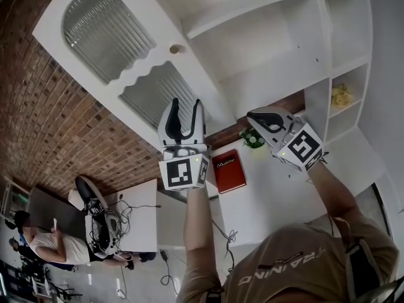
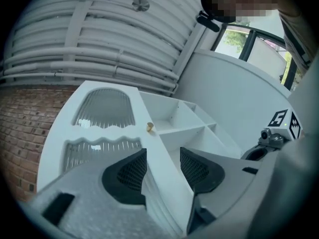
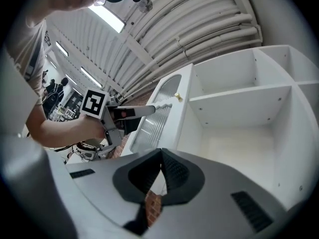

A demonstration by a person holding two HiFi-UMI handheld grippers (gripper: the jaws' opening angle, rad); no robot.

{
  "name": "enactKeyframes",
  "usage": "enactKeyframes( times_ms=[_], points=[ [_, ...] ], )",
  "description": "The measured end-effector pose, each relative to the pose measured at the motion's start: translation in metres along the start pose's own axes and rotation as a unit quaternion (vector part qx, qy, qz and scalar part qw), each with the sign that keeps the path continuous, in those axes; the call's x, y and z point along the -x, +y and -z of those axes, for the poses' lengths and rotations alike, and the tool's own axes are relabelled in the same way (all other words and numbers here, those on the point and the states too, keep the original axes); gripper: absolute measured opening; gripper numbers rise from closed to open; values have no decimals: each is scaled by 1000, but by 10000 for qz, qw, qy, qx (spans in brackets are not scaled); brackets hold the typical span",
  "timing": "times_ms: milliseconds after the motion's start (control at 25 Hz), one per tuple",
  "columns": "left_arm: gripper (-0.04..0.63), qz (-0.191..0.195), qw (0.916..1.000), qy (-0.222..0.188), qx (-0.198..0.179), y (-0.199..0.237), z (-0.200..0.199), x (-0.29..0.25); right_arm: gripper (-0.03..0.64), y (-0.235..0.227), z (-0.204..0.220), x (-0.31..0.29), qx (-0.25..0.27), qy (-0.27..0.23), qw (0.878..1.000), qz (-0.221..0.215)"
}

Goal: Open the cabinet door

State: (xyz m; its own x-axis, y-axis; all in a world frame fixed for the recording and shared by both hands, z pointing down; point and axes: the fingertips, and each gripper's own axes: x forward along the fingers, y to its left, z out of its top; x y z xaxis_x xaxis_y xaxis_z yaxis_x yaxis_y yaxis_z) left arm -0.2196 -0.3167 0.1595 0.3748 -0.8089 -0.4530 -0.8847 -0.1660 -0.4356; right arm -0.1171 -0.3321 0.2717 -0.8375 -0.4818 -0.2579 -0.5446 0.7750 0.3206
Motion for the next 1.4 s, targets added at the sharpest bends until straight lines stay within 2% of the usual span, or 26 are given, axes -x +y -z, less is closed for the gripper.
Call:
enactKeyframes(
  times_ms=[160,360,520,800,1280,1400],
  points=[
    [195,-49,9998,-153,-83,12,-19,-19,12,10,-7,-8,209,28,9997,-114],
    [195,-34,9995,-267,-185,16,-36,-35,12,10,-25,-13,633,14,9980,-17],
    [195,26,9994,-337,-108,20,-43,-47,12,3,-45,-17,636,-134,9979,35],
    [195,37,9991,-304,-306,25,-50,-70,12,-24,-68,-22,469,-356,9982,131],
    [195,2,9993,-181,-333,34,-46,-95,12,-44,-83,-30,735,-376,9965,164],
    [194,-65,9985,-149,-526,35,-46,-100,12,-49,-82,-28,733,-339,9966,164]
  ],
)
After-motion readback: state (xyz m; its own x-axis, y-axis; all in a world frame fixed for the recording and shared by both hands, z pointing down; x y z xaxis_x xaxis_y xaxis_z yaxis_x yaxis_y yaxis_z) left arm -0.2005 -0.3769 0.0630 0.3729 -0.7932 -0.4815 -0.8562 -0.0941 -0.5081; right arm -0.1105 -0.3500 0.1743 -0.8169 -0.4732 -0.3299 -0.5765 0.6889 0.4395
